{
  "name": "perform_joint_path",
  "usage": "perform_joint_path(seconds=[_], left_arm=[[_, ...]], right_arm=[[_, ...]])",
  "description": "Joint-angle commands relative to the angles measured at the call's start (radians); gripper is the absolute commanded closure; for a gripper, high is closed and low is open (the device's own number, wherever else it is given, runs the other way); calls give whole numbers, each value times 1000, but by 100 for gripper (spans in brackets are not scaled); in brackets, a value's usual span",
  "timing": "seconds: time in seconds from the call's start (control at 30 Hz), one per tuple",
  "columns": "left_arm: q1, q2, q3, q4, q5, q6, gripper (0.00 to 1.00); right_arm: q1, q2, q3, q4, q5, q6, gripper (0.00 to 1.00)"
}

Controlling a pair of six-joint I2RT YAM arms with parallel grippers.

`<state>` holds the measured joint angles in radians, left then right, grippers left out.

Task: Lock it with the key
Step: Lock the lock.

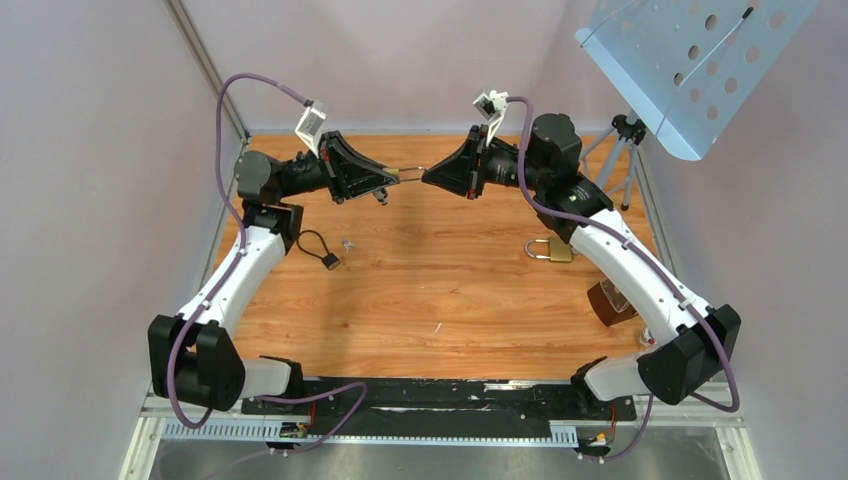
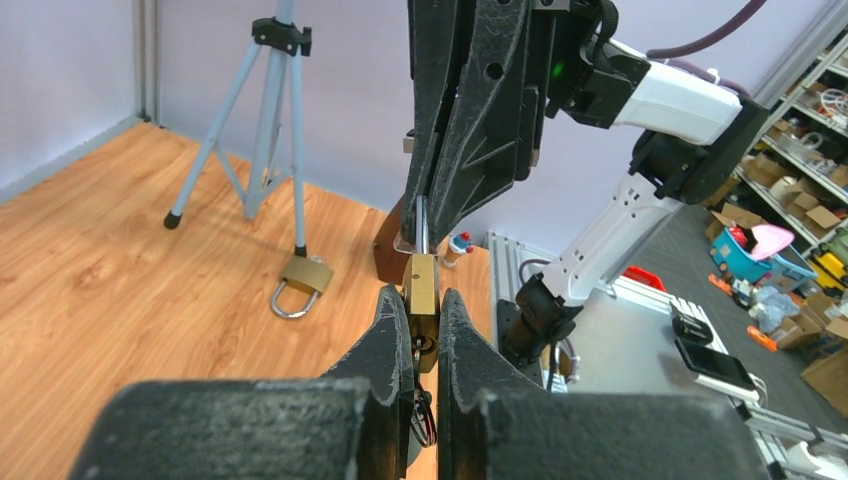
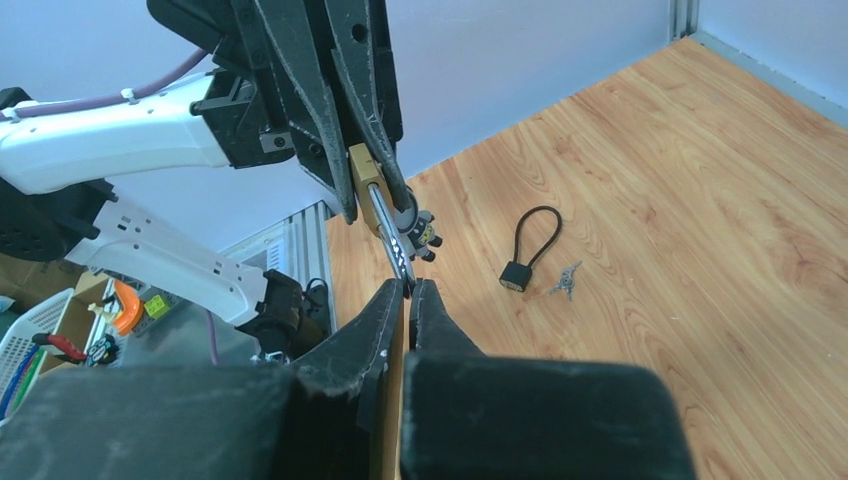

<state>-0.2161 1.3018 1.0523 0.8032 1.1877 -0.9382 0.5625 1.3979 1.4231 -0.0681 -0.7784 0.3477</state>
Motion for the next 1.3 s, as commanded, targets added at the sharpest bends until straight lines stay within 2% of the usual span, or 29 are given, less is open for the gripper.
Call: perform_joint_path(seconds=[0.0, 0.17, 0.23, 0.3, 0.33, 0.47, 0.5, 0.6, 0.7, 0.93, 1.07, 1.27], left_arm=[[-76, 6, 2, 9, -22, 8, 100], [-63, -10, 32, -105, -105, 64, 100], [-51, -14, 42, -125, -151, 58, 100], [-37, -17, 47, -128, -196, 40, 100], [-27, -20, 47, -127, -207, 33, 100], [1, -36, 42, -124, -273, 8, 100], [3, -39, 37, -124, -302, -1, 100], [9, -59, 33, -167, -380, -33, 100], [9, -66, 29, -193, -475, -147, 100], [8, -104, -17, -149, -577, -385, 100], [8, -130, -39, -139, -615, -416, 100], [7, -130, -25, -154, -585, -409, 100]], right_arm=[[111, 43, 40, 108, -4, 5, 100], [75, 10, -13, 103, 159, 64, 100], [40, 7, -53, 126, 144, 114, 100], [12, 6, -102, 177, 137, 193, 94], [5, 4, -125, 220, 120, 228, 90], [4, -13, -210, 423, 100, 338, 45], [4, -15, -226, 454, 113, 362, 36], [5, -20, -298, 591, 157, 442, 26], [5, -4, -333, 717, 219, 517, 23], [8, 80, -229, 756, 323, 573, 24], [16, 133, -158, 776, 314, 593, 31], [30, 191, -67, 789, 306, 604, 33]])
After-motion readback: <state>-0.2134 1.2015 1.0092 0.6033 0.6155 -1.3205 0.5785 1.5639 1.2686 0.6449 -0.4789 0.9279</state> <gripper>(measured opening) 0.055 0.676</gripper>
